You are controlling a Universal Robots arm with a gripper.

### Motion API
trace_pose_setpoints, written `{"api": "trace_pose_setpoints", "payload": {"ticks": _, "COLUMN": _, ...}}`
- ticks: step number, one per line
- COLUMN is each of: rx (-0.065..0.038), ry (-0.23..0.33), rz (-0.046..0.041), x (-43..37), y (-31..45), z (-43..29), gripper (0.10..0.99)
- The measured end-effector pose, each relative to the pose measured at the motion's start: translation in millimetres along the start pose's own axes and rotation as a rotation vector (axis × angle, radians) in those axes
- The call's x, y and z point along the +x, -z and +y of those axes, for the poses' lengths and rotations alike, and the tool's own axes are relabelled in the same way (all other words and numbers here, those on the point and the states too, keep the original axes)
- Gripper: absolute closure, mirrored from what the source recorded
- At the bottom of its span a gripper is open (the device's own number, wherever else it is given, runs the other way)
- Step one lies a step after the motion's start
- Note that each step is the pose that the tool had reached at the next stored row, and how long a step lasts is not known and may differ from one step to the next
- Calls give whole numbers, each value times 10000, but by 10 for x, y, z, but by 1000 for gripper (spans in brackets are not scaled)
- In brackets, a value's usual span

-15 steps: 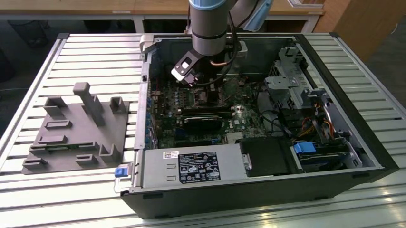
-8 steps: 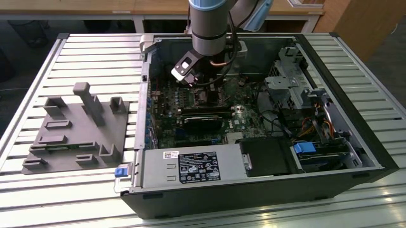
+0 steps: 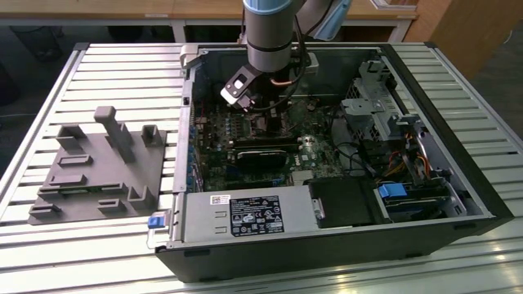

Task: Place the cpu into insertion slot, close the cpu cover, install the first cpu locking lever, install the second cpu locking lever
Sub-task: 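Place the cpu into insertion slot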

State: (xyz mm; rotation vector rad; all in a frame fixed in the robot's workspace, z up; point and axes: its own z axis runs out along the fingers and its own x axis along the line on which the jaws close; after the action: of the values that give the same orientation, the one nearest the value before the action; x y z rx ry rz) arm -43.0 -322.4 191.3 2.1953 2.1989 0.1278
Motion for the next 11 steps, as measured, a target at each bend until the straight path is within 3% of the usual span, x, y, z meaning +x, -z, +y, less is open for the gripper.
{"api": "trace_pose_setpoints", "payload": {"ticks": 3, "rx": 1, "ry": 0, "rz": -1, "x": -1, "y": 9, "z": 0, "gripper": 475}}
{"api": "trace_pose_setpoints", "payload": {"ticks": 11, "rx": 16, "ry": -1, "rz": -1, "x": 4, "y": 121, "z": 10, "gripper": 475}}
